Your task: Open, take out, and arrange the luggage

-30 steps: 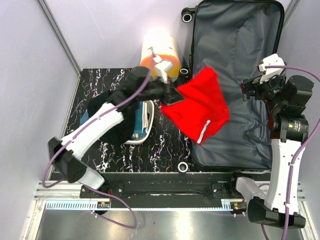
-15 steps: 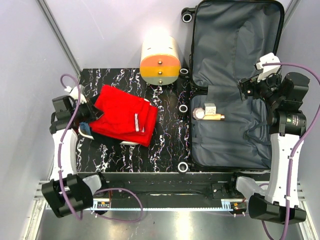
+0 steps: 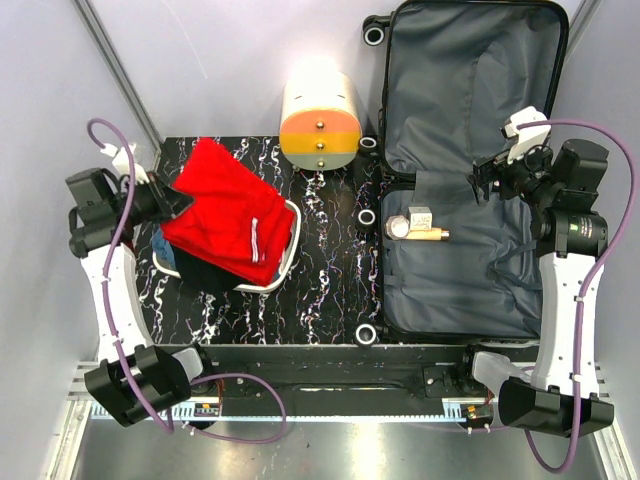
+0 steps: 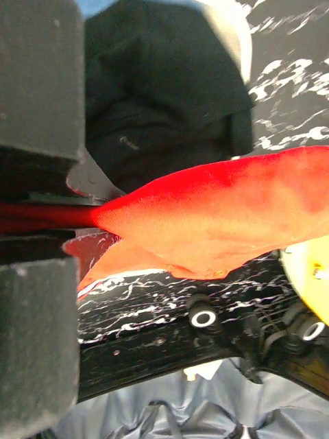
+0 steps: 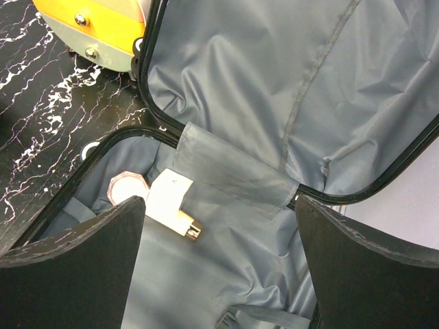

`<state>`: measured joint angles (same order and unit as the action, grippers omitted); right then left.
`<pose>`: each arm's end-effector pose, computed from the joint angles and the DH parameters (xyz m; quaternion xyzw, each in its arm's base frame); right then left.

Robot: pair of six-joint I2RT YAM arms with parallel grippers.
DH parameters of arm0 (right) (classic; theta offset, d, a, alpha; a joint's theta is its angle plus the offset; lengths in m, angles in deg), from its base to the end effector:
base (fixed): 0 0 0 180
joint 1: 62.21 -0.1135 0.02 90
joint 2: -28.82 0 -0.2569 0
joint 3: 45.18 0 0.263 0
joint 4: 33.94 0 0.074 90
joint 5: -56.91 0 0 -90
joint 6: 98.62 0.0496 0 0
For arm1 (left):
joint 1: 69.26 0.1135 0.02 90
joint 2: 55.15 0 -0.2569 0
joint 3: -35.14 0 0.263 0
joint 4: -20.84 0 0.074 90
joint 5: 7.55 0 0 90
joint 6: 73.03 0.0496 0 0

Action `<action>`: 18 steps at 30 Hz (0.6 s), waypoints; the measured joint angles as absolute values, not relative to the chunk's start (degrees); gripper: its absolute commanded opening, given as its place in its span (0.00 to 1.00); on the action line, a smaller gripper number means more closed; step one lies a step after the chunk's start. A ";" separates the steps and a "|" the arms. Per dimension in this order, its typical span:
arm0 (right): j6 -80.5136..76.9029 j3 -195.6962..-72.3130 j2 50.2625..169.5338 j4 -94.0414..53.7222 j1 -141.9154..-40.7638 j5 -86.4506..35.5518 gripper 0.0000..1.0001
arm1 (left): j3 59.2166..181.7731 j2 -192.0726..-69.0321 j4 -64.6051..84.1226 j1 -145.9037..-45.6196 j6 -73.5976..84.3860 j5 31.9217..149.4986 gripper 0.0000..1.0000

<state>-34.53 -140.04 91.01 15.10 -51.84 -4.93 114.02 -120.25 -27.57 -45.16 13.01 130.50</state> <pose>0.2349 -0.0192 0.4495 -0.2494 0.7497 0.0041 0.6130 0.2482 0.0706 0.3483 -0.0126 0.8305 -0.2808 0.4809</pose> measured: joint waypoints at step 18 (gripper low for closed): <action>-36.13 -140.04 91.84 15.60 -51.84 -4.45 1.00 | 110.96 -135.57 -26.39 -39.57 28.85 117.04 0.60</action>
<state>-36.13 -140.04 91.84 15.60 -51.84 -4.45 110.96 -135.57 -26.39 -39.57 28.85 117.04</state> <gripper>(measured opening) 0.994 0.452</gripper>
